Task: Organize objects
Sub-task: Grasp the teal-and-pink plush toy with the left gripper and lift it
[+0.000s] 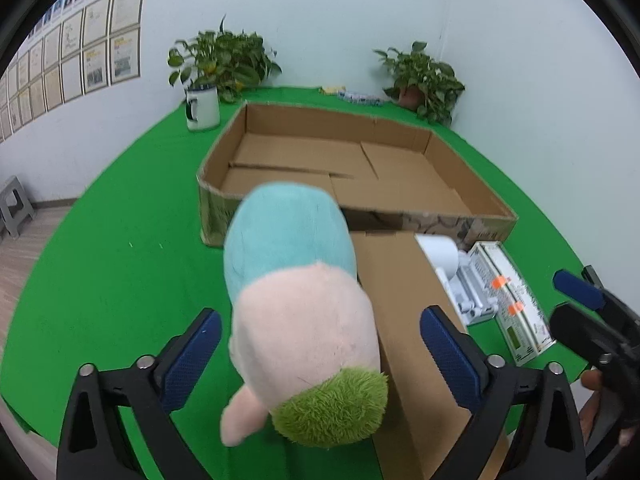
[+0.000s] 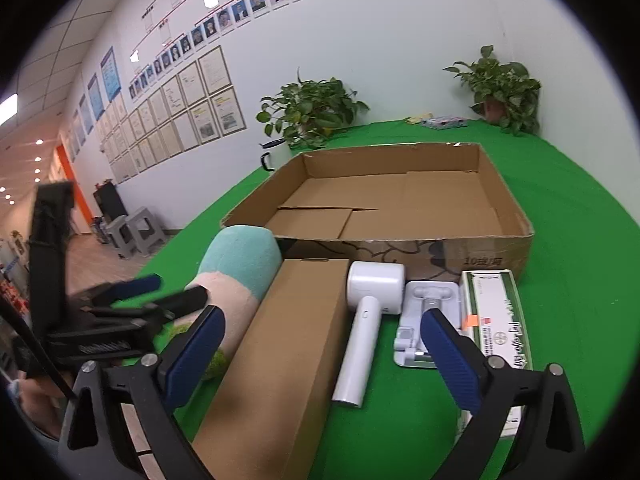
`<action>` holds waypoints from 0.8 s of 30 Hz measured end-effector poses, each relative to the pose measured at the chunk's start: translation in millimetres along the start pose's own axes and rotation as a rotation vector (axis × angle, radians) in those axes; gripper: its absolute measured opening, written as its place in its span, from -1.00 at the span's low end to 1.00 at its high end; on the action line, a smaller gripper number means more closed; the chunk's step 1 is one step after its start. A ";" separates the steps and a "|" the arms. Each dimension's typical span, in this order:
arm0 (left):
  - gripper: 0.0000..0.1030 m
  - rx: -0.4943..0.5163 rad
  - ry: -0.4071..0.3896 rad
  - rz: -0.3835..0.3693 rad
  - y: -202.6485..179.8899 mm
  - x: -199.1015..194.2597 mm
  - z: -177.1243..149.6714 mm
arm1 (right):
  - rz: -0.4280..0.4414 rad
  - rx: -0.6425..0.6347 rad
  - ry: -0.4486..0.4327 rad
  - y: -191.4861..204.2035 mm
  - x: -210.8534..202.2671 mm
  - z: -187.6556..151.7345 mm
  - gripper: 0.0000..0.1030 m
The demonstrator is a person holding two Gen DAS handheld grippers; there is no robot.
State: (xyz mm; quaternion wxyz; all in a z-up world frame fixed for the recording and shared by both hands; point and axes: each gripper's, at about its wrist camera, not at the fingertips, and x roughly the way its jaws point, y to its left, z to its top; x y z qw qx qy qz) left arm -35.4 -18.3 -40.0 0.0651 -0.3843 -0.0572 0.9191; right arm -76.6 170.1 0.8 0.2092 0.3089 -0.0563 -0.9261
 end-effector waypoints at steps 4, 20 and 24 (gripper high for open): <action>0.58 0.000 0.049 0.042 4.7 27.6 -8.0 | 0.044 -0.022 0.018 4.4 6.7 -1.0 0.99; 0.23 -0.047 0.035 0.037 32.8 -19.3 -32.1 | 0.201 0.025 0.138 28.4 34.0 28.6 0.99; 0.22 -0.103 0.032 0.016 49.1 -38.0 -51.8 | 0.300 0.011 0.214 56.0 62.8 44.6 0.99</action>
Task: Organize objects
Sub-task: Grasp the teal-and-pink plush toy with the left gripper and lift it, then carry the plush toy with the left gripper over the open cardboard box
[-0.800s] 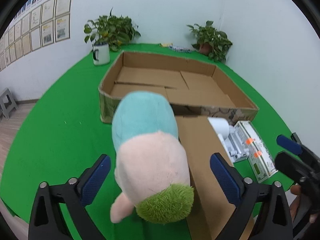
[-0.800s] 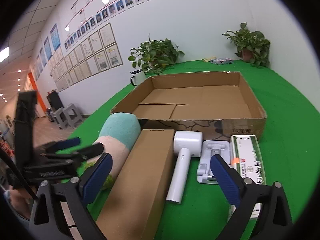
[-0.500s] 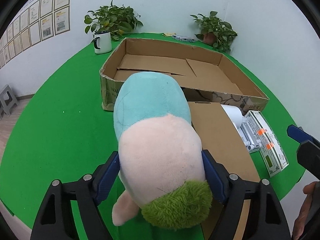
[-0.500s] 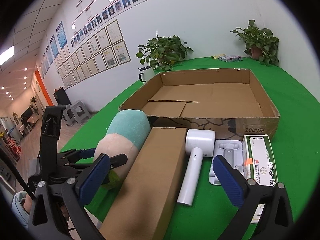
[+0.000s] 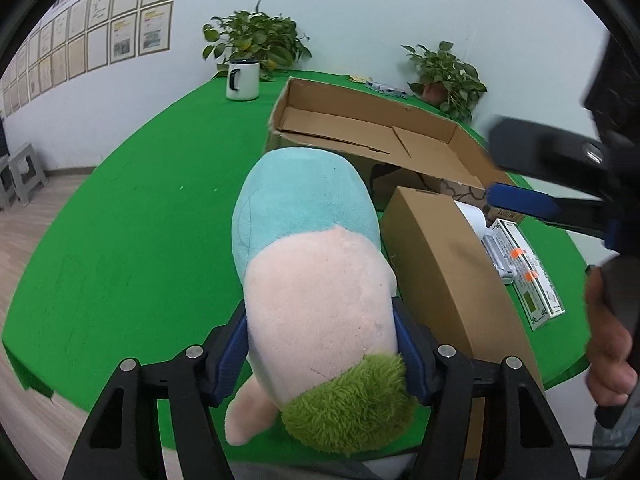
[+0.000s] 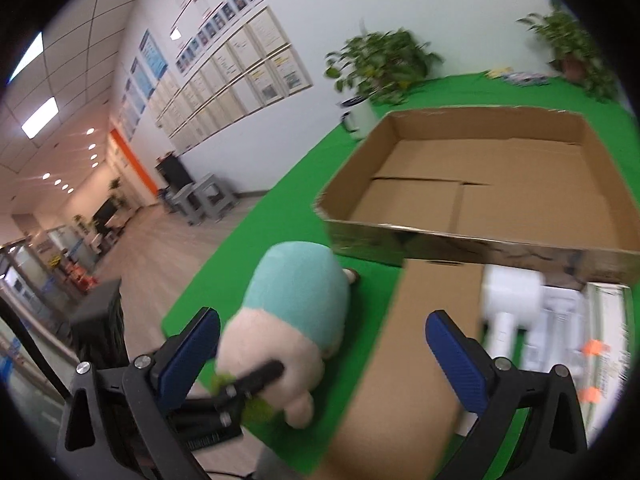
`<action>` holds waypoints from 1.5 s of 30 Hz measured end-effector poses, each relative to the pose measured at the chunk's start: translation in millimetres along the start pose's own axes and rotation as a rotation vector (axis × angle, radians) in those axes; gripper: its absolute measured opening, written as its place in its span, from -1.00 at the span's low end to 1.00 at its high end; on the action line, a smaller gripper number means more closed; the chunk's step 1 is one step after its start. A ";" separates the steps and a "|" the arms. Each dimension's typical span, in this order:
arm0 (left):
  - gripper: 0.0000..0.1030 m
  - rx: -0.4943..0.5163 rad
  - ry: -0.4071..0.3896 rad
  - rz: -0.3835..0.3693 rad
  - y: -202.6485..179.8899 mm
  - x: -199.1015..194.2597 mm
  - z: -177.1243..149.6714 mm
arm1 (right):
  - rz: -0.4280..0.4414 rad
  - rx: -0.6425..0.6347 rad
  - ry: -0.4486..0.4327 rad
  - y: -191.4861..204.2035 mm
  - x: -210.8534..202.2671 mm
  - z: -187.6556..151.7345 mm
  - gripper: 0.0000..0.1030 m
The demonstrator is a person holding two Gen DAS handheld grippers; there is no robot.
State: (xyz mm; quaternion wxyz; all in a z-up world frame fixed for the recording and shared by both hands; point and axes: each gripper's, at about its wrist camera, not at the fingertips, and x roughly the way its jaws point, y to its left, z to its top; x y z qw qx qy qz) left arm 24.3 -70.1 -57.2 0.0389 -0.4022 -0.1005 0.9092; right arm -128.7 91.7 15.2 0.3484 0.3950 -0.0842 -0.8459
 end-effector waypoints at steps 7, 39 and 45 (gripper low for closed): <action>0.23 0.034 -0.055 0.015 0.4 -14.6 -23.7 | 0.103 -0.062 0.208 33.2 81.5 6.6 0.99; 0.10 0.347 -0.344 -0.044 -109.5 -22.4 158.6 | -0.079 -0.092 -0.123 7.4 11.4 136.2 0.45; 0.10 0.296 -0.254 -0.053 -121.5 34.8 212.0 | -0.089 -0.058 -0.058 -11.3 55.5 178.4 0.43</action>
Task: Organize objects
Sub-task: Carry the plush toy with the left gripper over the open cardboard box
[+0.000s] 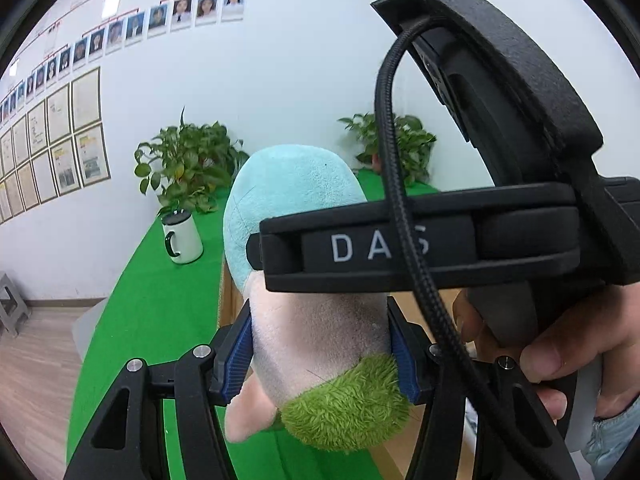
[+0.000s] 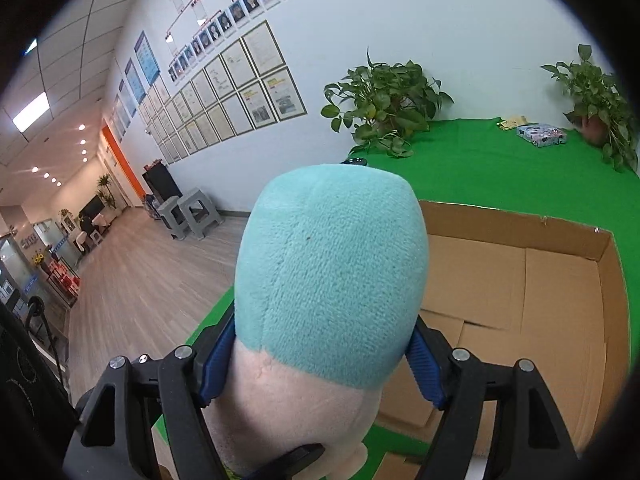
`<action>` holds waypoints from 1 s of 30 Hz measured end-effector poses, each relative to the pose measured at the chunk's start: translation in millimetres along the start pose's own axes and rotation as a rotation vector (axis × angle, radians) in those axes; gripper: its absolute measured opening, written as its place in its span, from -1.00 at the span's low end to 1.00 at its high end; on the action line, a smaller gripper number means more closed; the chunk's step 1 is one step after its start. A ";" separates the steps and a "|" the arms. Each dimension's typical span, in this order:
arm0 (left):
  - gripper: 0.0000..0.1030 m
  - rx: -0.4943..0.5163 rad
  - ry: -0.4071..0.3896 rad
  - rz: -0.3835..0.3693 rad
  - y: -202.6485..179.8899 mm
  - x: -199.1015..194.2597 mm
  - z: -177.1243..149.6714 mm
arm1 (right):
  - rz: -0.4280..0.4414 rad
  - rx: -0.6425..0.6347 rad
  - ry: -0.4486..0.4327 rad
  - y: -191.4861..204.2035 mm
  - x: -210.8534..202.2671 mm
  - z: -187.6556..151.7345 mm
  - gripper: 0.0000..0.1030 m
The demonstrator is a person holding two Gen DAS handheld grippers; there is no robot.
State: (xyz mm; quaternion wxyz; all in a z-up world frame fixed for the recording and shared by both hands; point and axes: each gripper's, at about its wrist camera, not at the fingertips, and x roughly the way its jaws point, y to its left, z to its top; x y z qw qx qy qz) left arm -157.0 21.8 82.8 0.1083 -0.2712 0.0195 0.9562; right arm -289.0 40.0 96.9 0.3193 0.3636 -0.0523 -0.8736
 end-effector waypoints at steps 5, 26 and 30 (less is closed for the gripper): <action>0.10 -0.043 0.083 0.019 15.7 52.9 -1.2 | 0.037 0.040 0.068 -18.1 43.4 -0.1 0.43; 0.30 -0.170 0.359 0.085 98.3 171.8 -100.1 | 0.160 0.206 0.280 -81.1 158.9 -48.4 0.43; 0.35 -0.158 0.320 0.123 112.4 152.1 -85.8 | 0.152 0.208 0.289 -80.5 158.0 -50.8 0.51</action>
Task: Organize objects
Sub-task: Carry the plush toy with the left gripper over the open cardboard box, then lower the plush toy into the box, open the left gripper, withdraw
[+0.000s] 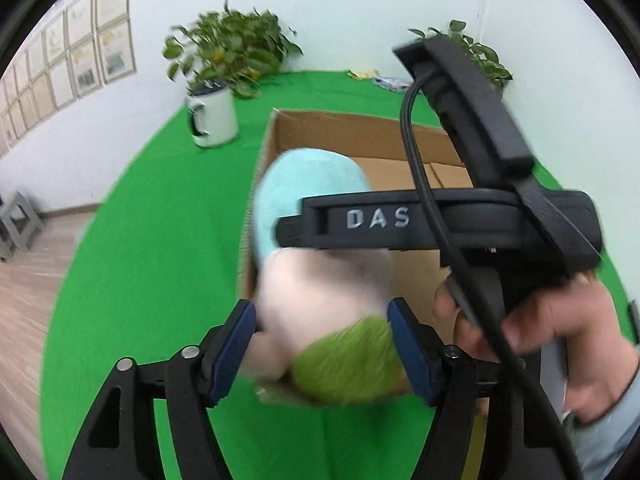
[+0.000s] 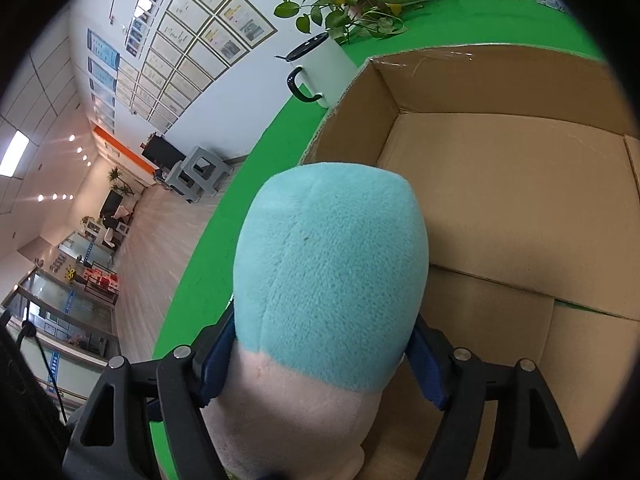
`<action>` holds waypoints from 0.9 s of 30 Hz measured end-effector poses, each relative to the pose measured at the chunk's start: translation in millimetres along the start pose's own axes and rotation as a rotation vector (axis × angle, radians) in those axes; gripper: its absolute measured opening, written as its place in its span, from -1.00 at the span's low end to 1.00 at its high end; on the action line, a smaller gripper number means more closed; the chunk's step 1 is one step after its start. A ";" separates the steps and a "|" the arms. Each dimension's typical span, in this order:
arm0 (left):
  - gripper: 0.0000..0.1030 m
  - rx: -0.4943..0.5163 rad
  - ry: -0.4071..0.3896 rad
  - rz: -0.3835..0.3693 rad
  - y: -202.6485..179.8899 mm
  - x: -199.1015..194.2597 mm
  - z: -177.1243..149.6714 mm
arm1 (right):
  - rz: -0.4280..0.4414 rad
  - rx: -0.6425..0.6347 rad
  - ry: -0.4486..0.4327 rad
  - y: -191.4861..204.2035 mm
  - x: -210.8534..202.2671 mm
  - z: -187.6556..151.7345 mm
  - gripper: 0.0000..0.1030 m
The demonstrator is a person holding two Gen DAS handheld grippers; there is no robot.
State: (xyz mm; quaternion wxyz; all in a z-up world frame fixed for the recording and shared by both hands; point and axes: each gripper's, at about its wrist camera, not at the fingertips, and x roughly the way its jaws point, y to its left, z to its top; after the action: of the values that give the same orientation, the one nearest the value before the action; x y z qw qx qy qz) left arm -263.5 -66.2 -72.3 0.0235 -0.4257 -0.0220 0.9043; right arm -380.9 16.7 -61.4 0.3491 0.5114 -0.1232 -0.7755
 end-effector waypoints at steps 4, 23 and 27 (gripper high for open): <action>0.37 -0.011 -0.047 0.067 14.8 -16.4 1.3 | -0.029 -0.015 -0.008 8.1 -0.9 -1.5 0.74; 0.90 0.052 -0.360 0.067 -42.7 -199.8 -82.0 | -0.229 -0.115 -0.387 65.2 -204.9 -121.4 0.98; 0.90 0.047 -0.335 -0.011 -67.2 -218.8 -110.1 | -0.285 -0.119 -0.413 64.6 -219.1 -178.6 0.98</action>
State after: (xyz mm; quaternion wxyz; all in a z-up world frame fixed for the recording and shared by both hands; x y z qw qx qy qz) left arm -37.8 -10.4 29.9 0.0343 -0.2684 -0.0070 0.9627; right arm -145.9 145.8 49.2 0.2331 0.3330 -0.0727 -0.9108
